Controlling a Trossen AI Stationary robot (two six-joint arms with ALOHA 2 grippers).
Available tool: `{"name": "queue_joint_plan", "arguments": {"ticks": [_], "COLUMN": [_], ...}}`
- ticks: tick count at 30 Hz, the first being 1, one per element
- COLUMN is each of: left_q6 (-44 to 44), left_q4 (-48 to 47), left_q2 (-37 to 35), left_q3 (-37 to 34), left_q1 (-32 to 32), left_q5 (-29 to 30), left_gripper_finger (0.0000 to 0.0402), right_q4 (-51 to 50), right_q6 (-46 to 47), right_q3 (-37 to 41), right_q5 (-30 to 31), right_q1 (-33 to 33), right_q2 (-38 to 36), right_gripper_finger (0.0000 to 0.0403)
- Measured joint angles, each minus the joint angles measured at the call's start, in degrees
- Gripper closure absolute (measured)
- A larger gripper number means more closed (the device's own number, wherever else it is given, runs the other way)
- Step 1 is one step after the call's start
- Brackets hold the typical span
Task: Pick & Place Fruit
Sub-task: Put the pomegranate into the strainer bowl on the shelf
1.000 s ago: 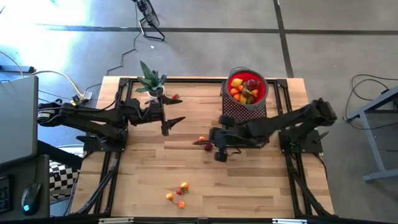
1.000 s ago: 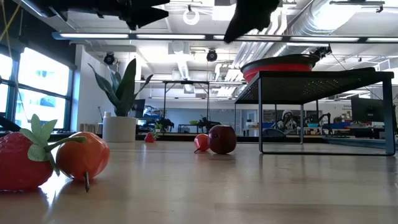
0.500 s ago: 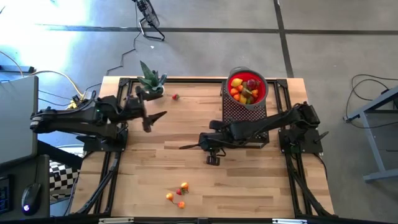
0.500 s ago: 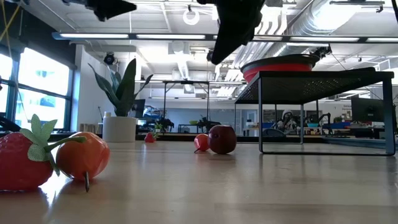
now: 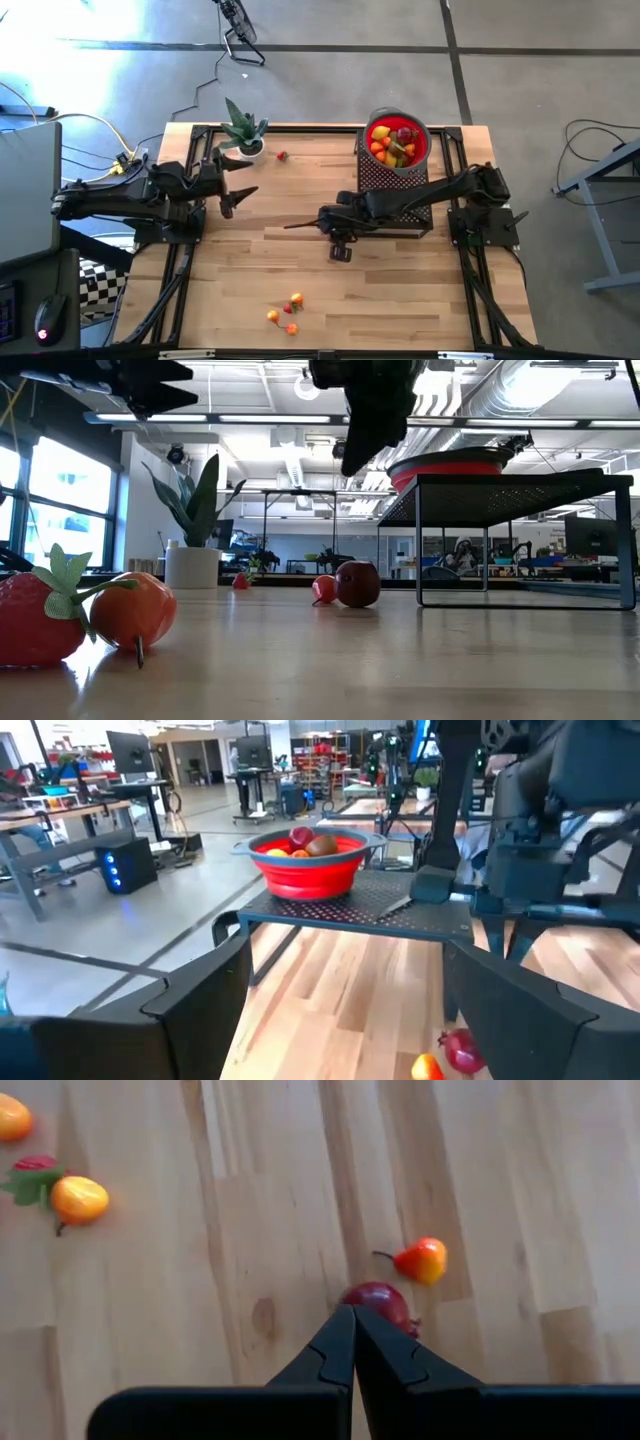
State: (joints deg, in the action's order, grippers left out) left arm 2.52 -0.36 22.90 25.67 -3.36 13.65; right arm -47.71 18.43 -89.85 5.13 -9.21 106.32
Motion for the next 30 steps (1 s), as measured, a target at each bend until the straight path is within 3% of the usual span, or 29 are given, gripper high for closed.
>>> {"name": "queue_joint_plan", "arguments": {"ticks": [13,23,26,30], "left_q6": [0.0,-0.1,-0.1,-0.1], "left_q4": [-0.3,-2.1,-2.7,-2.8], "left_q2": [-0.7,-0.7,-0.7,-0.7], "left_q3": [0.0,0.0,0.0,0.0], "left_q1": [0.0,0.0,0.0,0.0], "left_q5": [0.0,0.0,0.0,0.0], "left_gripper_finger": [0.0074,0.0074,0.0074,0.0074], "right_q4": [-22.6,-21.9,-22.0,-22.1], "right_q6": [-1.8,-6.5,-8.9,-9.7], "right_q3": [-21.9,-24.1,-24.1,-24.1], "right_q5": [2.5,2.9,2.4,2.0], "right_q1": [-2.0,-3.2,-3.1,-2.7], "right_q2": [18.2,19.8,19.8,19.8], "right_gripper_finger": [0.0401,0.0399,0.038,0.0316]}}
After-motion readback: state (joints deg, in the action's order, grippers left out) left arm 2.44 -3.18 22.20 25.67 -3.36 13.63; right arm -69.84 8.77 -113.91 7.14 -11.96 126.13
